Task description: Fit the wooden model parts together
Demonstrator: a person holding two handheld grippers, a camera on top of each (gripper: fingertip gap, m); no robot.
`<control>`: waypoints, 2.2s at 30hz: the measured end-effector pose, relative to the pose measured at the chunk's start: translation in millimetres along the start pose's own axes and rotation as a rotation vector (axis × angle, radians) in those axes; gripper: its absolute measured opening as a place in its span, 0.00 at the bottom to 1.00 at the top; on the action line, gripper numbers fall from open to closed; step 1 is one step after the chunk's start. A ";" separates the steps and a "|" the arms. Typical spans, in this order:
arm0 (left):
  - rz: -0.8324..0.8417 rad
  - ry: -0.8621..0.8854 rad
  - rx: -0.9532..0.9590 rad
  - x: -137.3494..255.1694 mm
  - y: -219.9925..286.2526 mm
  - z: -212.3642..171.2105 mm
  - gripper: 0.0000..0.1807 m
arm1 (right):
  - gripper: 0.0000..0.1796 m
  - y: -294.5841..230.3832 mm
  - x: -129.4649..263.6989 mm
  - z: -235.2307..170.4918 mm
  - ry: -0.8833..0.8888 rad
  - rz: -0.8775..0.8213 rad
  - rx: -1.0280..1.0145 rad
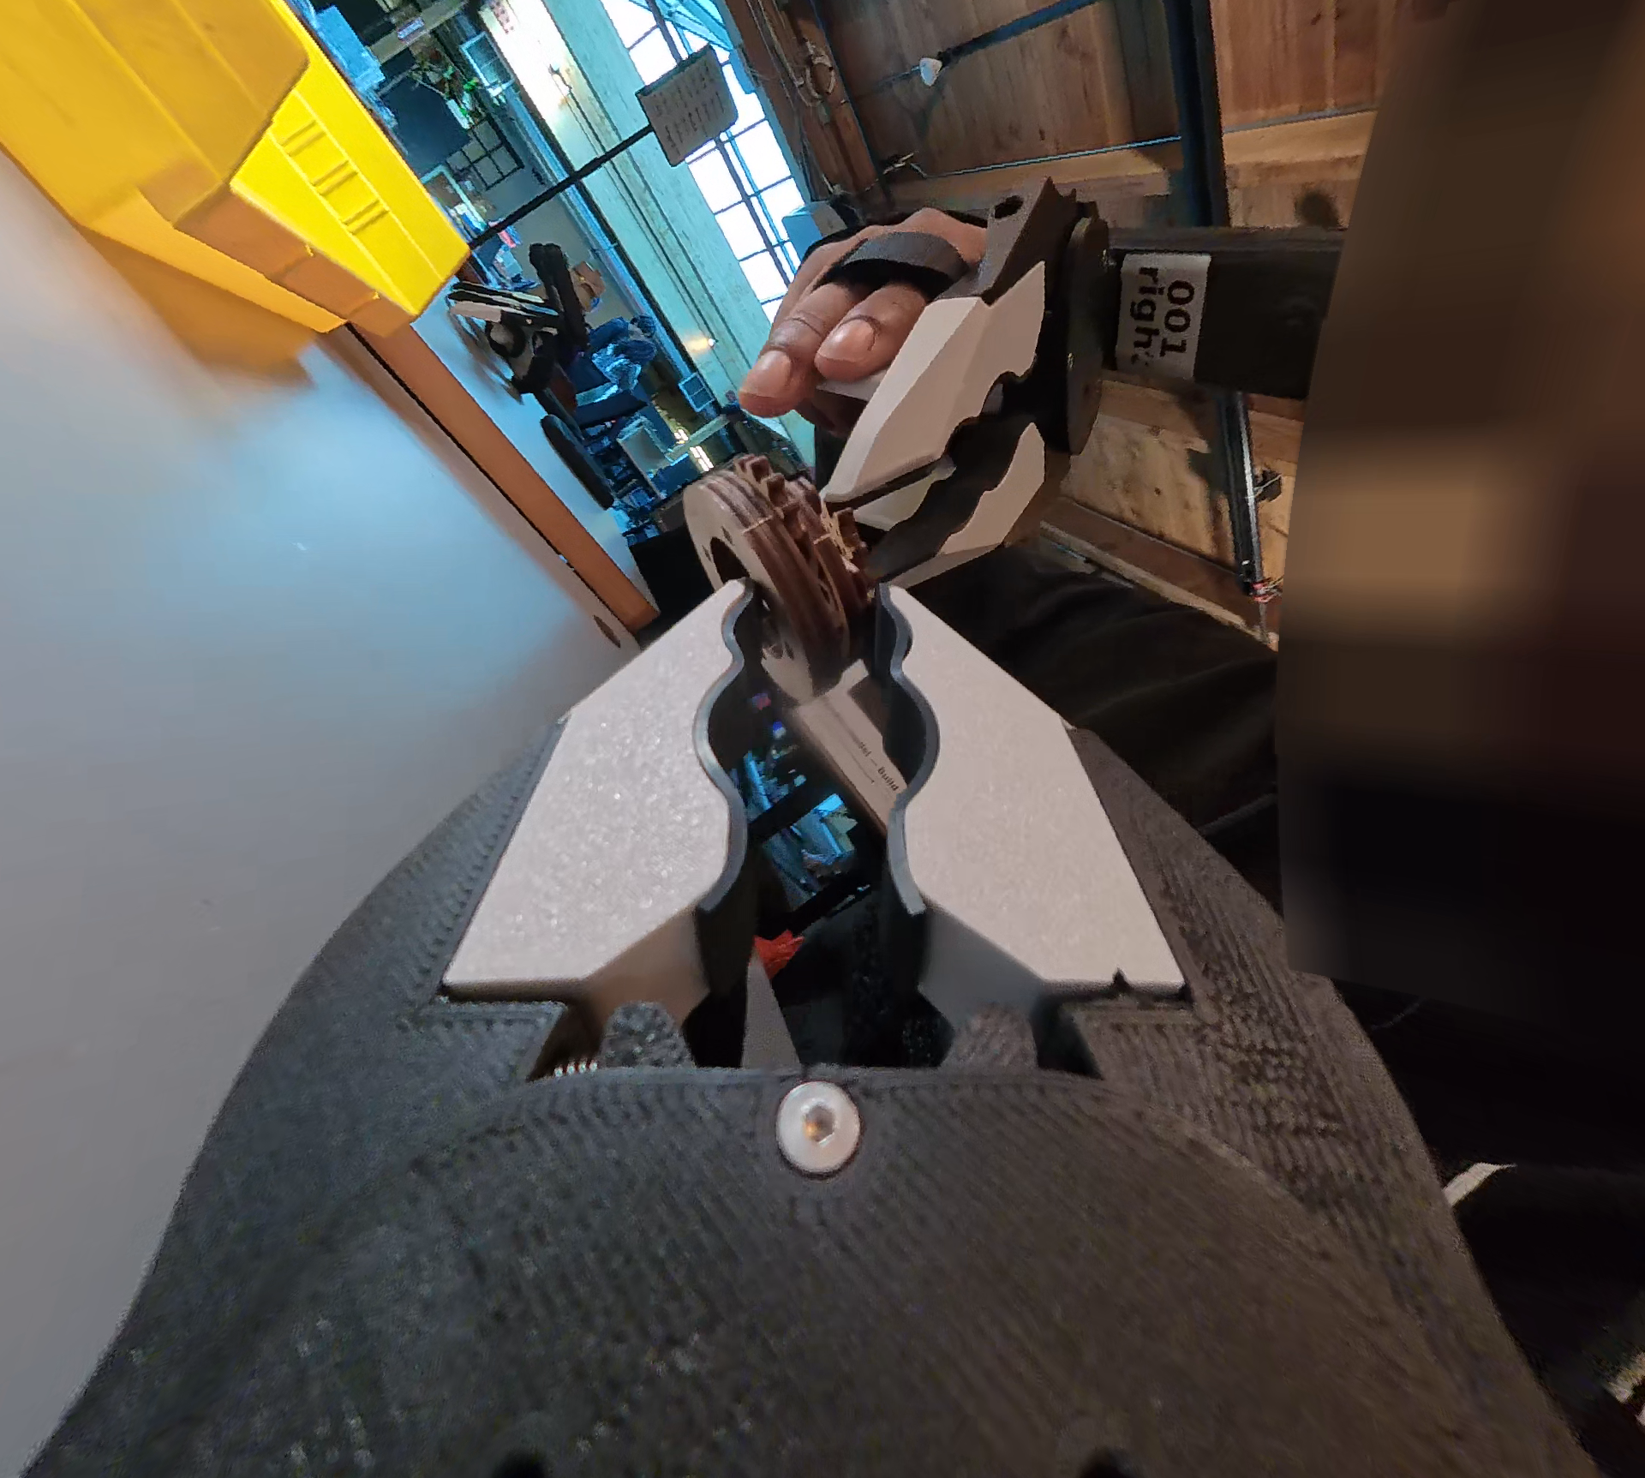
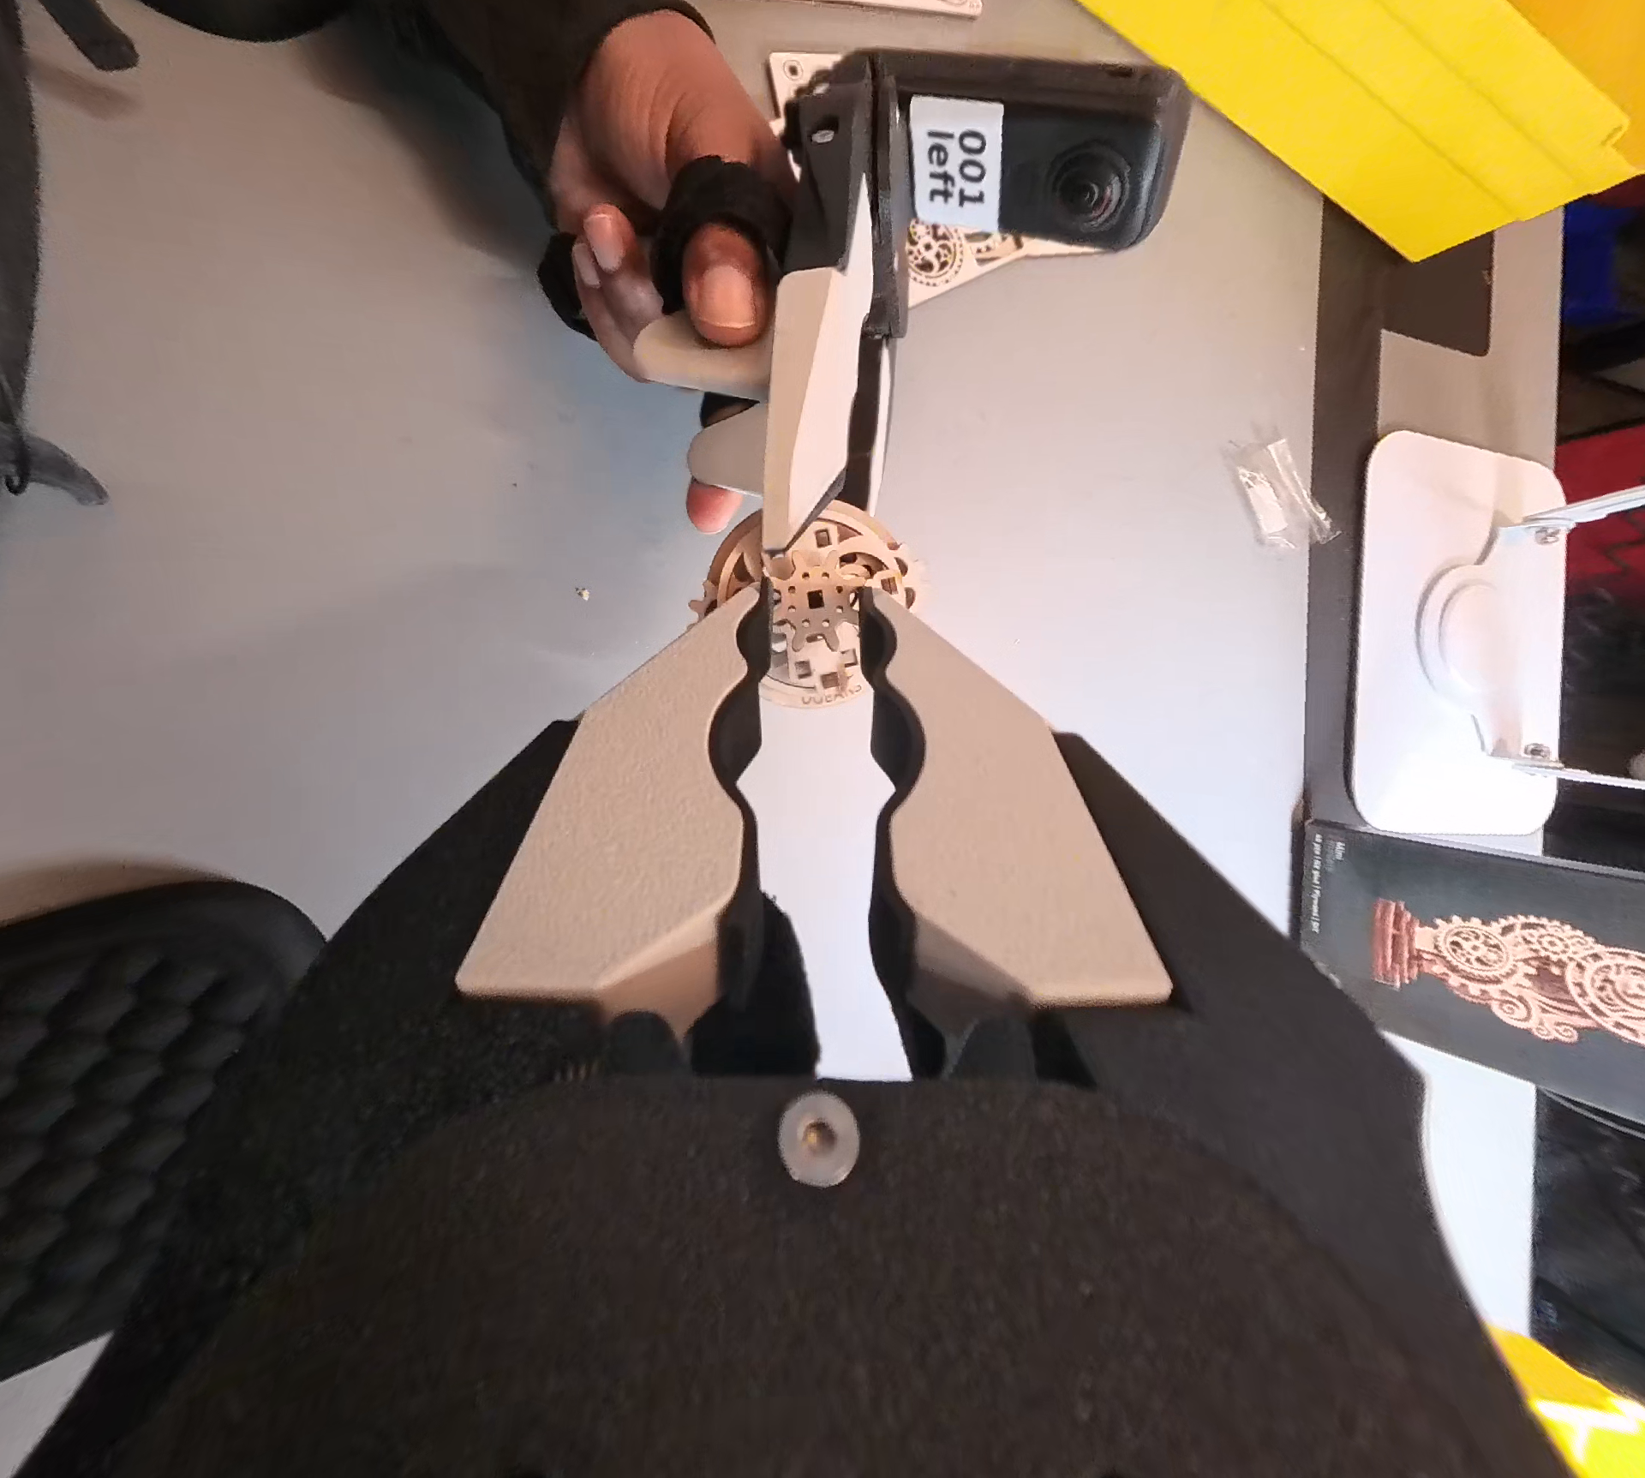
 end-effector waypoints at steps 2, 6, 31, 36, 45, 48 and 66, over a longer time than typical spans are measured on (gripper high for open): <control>0.017 -0.006 -0.038 0.2 0.8 0.4 0.13 | 0.09 -0.4 -1.3 -0.8 -0.005 -0.010 -0.015; 0.008 -0.024 -0.087 -0.4 3.8 0.2 0.13 | 0.09 -0.9 0.9 -2.5 0.024 0.004 -0.035; 0.132 0.153 -0.184 7.7 15.4 13.3 0.12 | 0.09 -29.5 -16.1 -18.2 0.173 -0.481 0.200; 0.176 0.168 -0.255 9.0 19.9 14.8 0.12 | 0.09 -36.9 -26.7 -28.4 0.268 -0.639 0.206; 0.218 0.006 -0.633 -4.1 46.3 11.1 0.12 | 0.08 -56.7 -28.4 -44.6 0.342 -0.815 0.666; 0.209 -0.015 -0.708 -7.6 53.6 9.5 0.12 | 0.09 -57.0 -23.3 -45.2 0.369 -0.810 0.768; 0.211 -0.030 -0.815 -6.3 63.0 13.8 0.12 | 0.09 -53.3 -27.1 -45.7 0.633 -0.767 0.378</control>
Point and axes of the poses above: each gripper's, where its closed fingertips meet, x back along the fingers, z out of its top, y = z × x across the jaws, the point moved 10 cm from there along x, back along the fingers, and after that the axes turned 12 degrees about y, right-handed, at the moved point
